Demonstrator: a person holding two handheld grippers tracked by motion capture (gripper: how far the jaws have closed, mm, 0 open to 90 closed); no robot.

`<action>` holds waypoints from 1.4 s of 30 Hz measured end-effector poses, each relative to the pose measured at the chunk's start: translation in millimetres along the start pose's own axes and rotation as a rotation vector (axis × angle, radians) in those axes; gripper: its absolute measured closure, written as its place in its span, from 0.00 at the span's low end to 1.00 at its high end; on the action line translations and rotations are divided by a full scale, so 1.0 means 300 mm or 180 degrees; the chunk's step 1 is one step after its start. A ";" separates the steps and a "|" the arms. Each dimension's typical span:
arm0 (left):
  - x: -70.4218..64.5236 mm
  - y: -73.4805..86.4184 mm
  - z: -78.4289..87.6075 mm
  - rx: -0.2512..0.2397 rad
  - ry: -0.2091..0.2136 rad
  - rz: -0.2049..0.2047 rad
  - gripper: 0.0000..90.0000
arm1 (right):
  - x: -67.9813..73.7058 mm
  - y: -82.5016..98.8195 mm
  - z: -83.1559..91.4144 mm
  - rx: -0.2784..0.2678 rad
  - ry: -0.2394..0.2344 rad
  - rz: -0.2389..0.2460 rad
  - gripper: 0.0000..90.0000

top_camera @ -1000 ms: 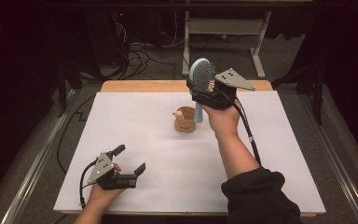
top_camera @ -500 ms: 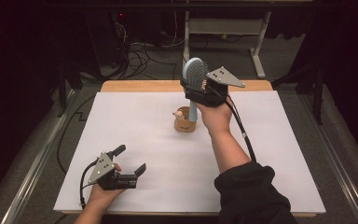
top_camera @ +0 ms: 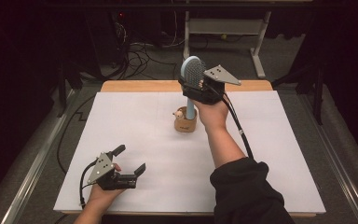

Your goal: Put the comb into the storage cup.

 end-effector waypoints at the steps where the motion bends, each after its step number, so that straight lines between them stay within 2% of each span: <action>1: 0.000 0.000 0.000 -0.0002 -0.0003 0.0008 0.00 | -0.002 0.002 -0.003 0.0006 0.0007 -0.0008 0.23; 16: 0.003 -0.003 0.000 -0.0013 -0.0007 0.0025 0.00 | -0.020 0.041 -0.039 0.0105 0.0050 -0.0049 0.23; 42: 0.005 -0.003 0.002 -0.0011 -0.0017 0.0023 0.00 | -0.014 0.103 -0.053 0.0168 0.0087 -0.0080 0.23</action>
Point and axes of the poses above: each handheld gripper's, and its own axes: z roughly backward along the jaws, y roughly out of its underside, x roughly to its left, the point moved 3 cm from there along -z, roughly forward along the jaws, and after that the axes turned 10 degrees about -y, right-handed, at the moved point
